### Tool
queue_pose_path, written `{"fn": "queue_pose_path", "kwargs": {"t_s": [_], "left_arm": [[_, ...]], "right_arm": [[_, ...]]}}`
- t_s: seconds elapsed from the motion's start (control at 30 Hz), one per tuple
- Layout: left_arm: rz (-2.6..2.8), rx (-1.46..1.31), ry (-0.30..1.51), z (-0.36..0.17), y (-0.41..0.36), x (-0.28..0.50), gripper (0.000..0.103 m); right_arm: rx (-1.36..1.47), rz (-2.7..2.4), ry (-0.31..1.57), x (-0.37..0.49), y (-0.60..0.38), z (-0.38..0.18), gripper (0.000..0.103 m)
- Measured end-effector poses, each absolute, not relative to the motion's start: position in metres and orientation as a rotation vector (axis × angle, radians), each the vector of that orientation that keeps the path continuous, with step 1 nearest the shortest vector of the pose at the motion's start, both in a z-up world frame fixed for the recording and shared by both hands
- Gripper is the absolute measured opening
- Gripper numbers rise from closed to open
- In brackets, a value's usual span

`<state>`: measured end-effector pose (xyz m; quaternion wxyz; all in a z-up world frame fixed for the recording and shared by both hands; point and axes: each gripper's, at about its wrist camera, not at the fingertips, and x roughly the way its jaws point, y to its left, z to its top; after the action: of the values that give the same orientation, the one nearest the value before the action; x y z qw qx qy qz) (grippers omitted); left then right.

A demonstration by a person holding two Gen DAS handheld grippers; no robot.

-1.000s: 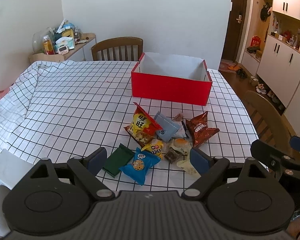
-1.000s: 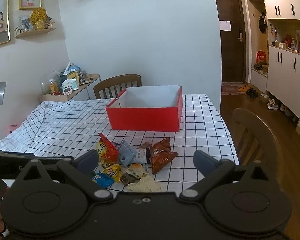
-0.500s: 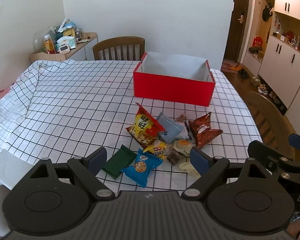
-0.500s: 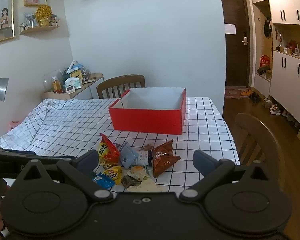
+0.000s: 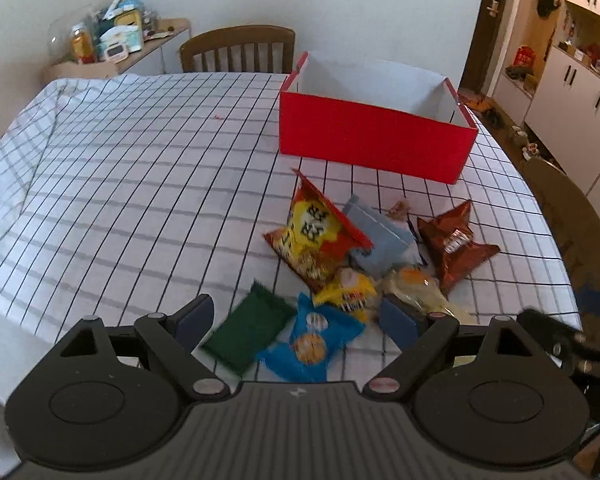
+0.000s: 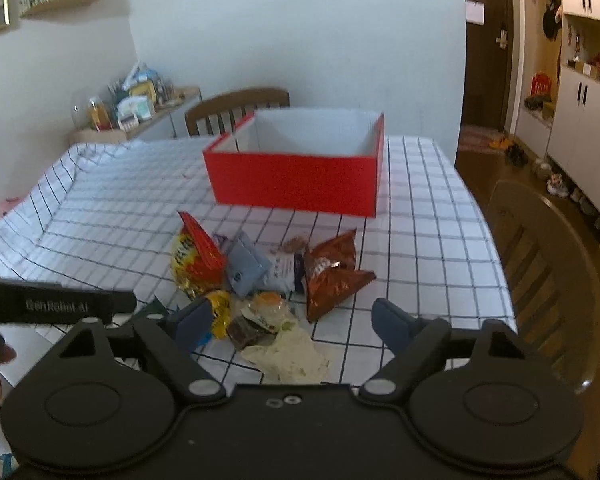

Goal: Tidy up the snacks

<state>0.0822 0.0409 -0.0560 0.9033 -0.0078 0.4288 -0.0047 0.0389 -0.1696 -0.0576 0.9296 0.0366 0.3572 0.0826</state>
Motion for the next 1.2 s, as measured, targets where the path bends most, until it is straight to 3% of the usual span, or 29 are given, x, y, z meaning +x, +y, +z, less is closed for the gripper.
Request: {"fn": "queue_pose_path", "kwargs": {"t_s": [0.2, 0.33, 0.5, 1.03, 1.2], "left_arm": [[-0.059, 0.045, 0.936, -0.085, 0.045, 0.125, 0.090], [-0.093, 0.056, 0.984, -0.098, 0.050, 0.153, 0.082], [-0.158, 0.092, 1.007, -0.110, 0.054, 0.183, 0.080], [-0.371, 0.213, 1.070, -0.135, 0.034, 0.226, 0.080], [-0.350, 0.143, 1.086, -0.135, 0.041, 0.233, 0.065]], "right_arm": [[0.071, 0.180, 0.846, 0.068, -0.169, -0.084, 0.074], [0.086, 0.189, 0.941, 0.081, -0.168, -0.098, 0.074], [0.141, 0.146, 1.012, 0.097, -0.169, -0.113, 0.074], [0.357, 0.062, 1.167, 0.121, -0.172, -0.155, 0.074], [0.387, 0.064, 1.177, 0.124, -0.174, -0.157, 0.070]]}}
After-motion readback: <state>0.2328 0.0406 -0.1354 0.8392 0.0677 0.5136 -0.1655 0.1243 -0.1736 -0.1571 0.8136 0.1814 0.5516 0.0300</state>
